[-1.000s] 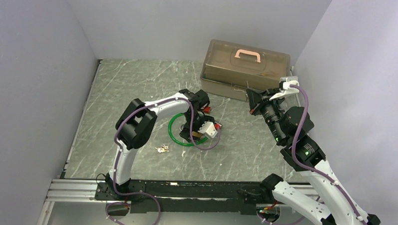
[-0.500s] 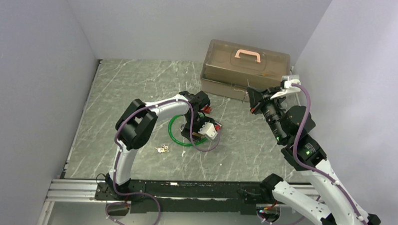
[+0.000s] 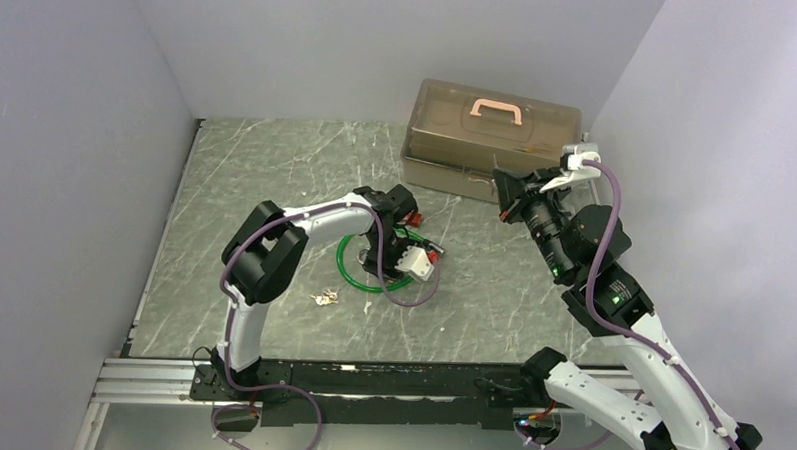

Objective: Unlock with the key

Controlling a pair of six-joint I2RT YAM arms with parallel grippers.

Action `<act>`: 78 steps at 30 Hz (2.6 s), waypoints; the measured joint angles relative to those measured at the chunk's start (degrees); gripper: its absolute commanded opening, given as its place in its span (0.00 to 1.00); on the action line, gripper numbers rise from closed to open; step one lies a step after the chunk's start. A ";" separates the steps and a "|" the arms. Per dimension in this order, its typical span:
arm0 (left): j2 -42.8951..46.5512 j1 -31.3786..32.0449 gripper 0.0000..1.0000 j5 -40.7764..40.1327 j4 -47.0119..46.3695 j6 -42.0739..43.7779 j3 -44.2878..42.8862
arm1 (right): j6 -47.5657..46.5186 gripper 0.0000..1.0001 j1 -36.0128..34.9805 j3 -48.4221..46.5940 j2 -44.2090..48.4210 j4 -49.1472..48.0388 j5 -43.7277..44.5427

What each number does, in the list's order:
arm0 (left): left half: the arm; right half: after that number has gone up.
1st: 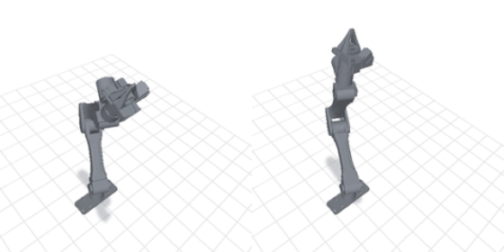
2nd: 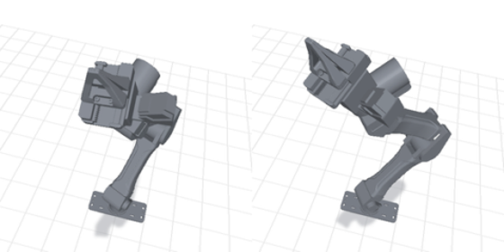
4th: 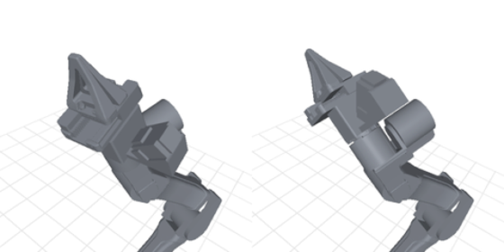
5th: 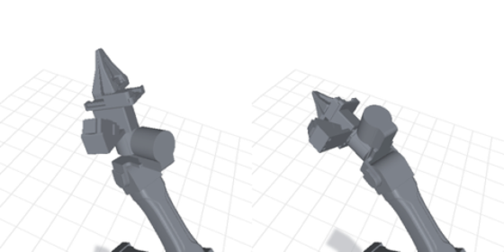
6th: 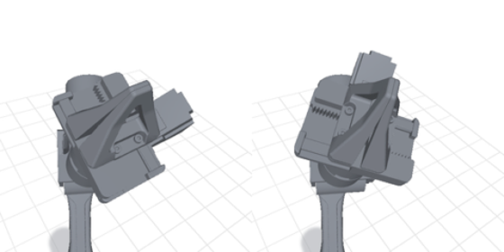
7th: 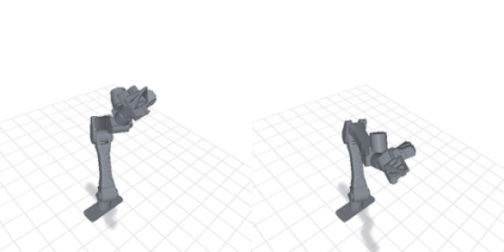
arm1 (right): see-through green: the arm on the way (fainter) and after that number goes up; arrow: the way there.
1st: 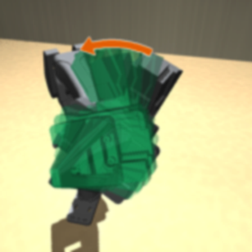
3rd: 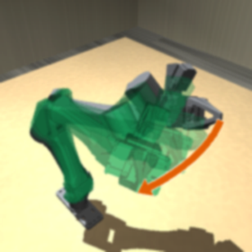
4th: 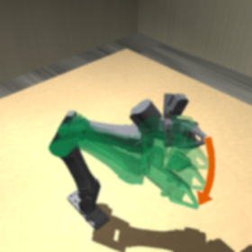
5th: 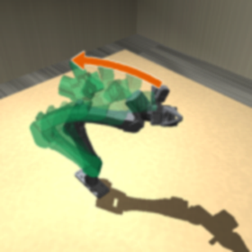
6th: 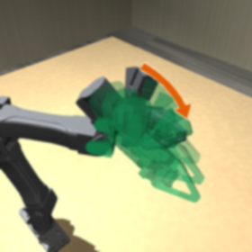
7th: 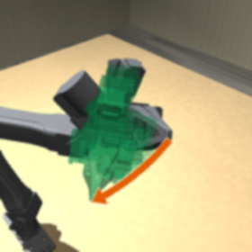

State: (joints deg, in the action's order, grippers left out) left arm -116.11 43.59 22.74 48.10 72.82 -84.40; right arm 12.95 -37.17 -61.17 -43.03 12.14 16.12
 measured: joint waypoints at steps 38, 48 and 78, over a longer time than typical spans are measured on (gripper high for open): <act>67.23 -6.51 0.00 13.44 4.87 4.31 4.44 | -4.09 0.00 0.00 -8.33 -15.17 10.01 -59.12; 67.98 -5.20 0.00 11.30 1.70 4.63 7.34 | -5.53 0.00 -0.11 -8.33 -17.42 10.51 -64.67; 71.38 0.57 0.00 -6.84 -10.80 9.27 21.31 | -7.39 0.00 -12.52 -20.52 -28.63 17.03 -47.80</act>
State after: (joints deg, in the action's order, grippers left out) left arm -44.73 44.16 15.90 37.30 82.08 -63.09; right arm 5.56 -49.69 -81.69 -71.66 29.17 -31.68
